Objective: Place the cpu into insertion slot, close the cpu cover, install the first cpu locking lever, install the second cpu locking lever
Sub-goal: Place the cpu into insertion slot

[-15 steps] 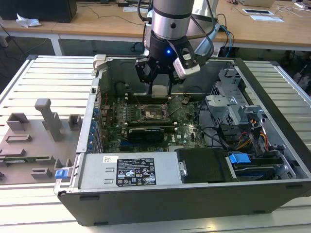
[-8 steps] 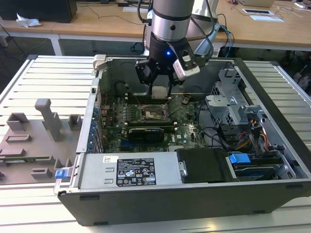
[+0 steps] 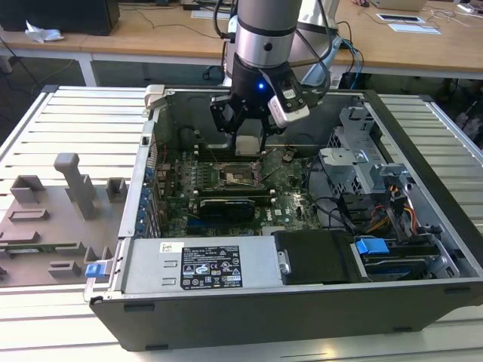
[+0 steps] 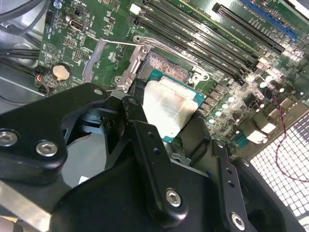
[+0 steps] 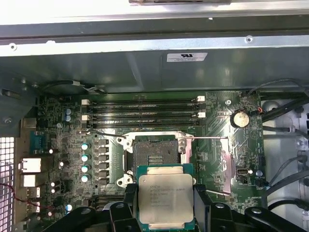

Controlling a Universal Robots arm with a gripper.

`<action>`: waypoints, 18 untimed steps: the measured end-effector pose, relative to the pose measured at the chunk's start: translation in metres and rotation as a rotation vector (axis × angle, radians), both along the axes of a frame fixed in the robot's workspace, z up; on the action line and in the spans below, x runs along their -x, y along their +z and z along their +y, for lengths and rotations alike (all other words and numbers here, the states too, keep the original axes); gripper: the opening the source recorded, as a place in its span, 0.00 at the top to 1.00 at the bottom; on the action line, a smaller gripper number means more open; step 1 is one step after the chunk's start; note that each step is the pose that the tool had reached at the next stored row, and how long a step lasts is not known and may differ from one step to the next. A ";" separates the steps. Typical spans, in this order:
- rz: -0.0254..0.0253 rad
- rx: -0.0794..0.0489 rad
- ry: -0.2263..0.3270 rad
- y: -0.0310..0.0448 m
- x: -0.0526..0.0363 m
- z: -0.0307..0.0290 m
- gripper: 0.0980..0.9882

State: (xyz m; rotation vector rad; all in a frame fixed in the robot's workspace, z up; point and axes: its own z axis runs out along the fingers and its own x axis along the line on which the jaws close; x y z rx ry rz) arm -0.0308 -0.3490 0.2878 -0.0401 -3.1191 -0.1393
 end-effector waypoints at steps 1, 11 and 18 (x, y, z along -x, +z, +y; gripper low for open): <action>0.0000 0.000 0.000 -0.0007 0.0000 0.0000 0.50; 0.0000 0.000 0.000 -0.0067 0.0000 0.0000 0.50; 0.0000 0.000 0.000 -0.0110 0.0000 0.0000 0.50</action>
